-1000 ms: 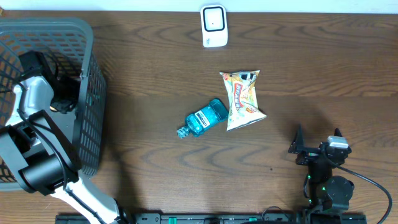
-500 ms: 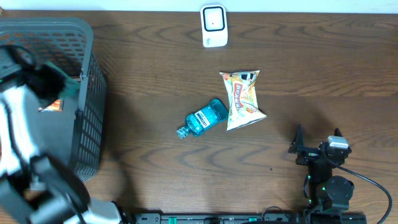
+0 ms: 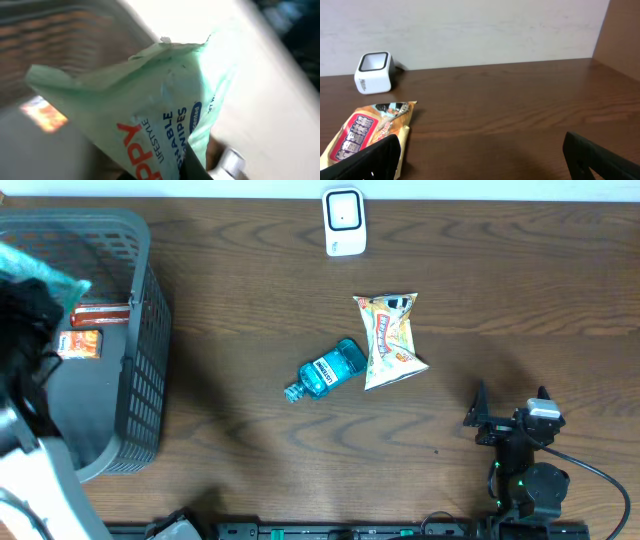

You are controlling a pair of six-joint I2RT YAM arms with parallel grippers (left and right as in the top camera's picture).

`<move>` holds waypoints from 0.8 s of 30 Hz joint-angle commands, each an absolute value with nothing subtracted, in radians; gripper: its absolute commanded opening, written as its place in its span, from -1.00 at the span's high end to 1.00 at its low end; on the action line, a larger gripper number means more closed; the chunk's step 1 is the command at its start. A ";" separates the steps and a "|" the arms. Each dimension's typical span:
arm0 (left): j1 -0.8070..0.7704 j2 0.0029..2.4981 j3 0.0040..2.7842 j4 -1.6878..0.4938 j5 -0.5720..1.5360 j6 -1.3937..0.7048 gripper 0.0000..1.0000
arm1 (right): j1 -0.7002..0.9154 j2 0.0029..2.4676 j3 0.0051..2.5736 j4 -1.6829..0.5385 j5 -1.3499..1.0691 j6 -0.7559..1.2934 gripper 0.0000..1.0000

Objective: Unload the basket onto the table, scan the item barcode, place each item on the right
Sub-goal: 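Carry the wipes pack toward the scanner with the left gripper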

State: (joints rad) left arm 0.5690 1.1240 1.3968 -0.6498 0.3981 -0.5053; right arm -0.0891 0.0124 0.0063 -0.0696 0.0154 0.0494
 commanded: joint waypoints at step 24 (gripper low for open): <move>-0.503 1.546 1.395 -0.643 0.591 -0.345 0.86 | -0.083 0.010 0.006 -0.072 0.020 0.063 -0.99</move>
State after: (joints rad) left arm -0.4358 1.4498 1.3964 -0.6476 0.5777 -0.3527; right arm -0.0891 0.0124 0.0063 -0.0696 0.0154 0.0494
